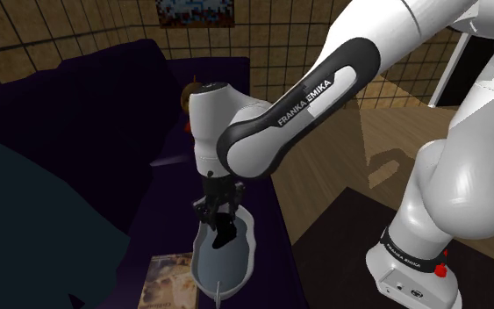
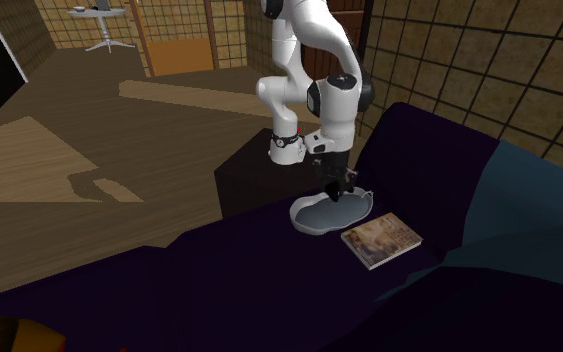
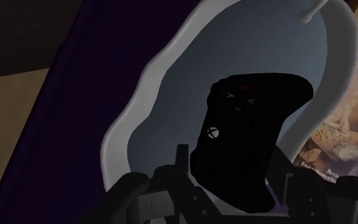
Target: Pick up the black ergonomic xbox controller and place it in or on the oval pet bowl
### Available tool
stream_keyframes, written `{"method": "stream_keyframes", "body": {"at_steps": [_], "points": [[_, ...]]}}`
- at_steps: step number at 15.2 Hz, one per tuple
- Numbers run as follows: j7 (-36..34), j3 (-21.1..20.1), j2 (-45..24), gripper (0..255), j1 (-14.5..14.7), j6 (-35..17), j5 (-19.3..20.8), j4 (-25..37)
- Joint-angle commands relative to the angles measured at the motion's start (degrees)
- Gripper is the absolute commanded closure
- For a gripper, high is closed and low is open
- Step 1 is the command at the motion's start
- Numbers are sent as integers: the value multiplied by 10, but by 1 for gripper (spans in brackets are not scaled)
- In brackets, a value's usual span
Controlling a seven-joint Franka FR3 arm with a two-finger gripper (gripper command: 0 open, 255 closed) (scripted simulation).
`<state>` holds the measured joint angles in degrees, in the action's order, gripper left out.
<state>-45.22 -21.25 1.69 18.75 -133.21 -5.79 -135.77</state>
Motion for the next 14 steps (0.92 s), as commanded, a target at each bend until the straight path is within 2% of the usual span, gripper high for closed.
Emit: {"method": "stream_keyframes", "body": {"at_steps": [1,5,12,13,14], "points": [[-3,-1,-12,255,0,-17,4,-6],[-9,-1,-33,255,1,-46,13,-14],[-9,-1,-33,255,1,-46,13,-14],[-9,-1,-33,0,1,-46,13,-14],[-9,-1,-33,0,1,-46,13,-14]]}}
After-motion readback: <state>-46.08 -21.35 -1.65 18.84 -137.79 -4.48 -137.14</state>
